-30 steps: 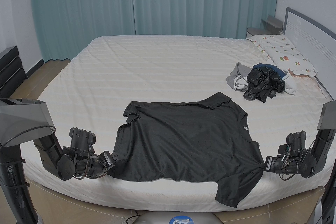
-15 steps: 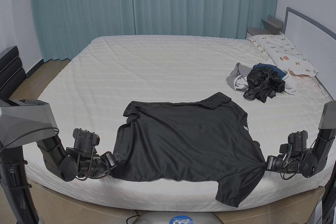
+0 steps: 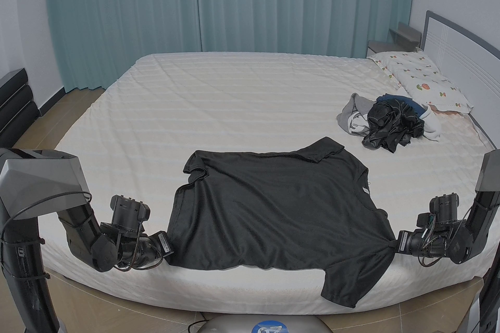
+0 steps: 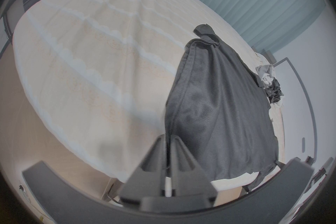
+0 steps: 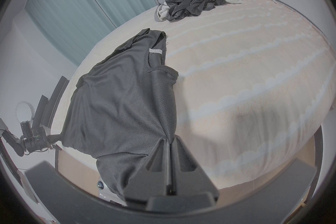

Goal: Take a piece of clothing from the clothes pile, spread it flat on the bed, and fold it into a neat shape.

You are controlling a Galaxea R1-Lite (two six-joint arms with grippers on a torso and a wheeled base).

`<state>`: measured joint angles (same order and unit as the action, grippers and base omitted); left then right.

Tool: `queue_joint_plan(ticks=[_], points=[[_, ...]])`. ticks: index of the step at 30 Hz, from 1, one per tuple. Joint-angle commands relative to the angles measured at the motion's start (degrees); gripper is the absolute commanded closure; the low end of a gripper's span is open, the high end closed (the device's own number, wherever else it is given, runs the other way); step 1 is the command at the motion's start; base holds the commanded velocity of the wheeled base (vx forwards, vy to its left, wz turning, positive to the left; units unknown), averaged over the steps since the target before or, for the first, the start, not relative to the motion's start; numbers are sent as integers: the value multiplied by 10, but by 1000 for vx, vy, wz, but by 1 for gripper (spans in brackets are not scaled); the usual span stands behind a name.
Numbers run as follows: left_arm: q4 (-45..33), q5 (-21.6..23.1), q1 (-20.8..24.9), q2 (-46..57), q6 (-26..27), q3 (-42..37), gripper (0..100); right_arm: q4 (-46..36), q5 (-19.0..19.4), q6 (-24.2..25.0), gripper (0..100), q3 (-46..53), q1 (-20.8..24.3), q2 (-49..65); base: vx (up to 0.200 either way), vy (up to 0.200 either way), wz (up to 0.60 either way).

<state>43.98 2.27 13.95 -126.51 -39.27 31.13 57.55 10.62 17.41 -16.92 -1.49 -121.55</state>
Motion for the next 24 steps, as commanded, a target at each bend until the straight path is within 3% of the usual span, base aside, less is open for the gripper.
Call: queue_joint_plan(ticks=[1, 6, 14, 24], points=[[-5, -24, -1, -4, 16, -3, 100, -1, 0, -13, 100, 0, -15, 3, 0, 0, 0], [-31, -57, 0, 1, 42, -5, 100, 0, 0, -39, 100, 2, -31, 8, 0, 0, 0], [-47, -58, -1, 18, 44, -6, 100, -2, 1, -40, 100, 4, -41, 43, 0, 0, 0], [-130, -58, -2, 44, 61, 1, 100, 31, 6, -40, 100, -5, -40, -17, 0, 0, 0]])
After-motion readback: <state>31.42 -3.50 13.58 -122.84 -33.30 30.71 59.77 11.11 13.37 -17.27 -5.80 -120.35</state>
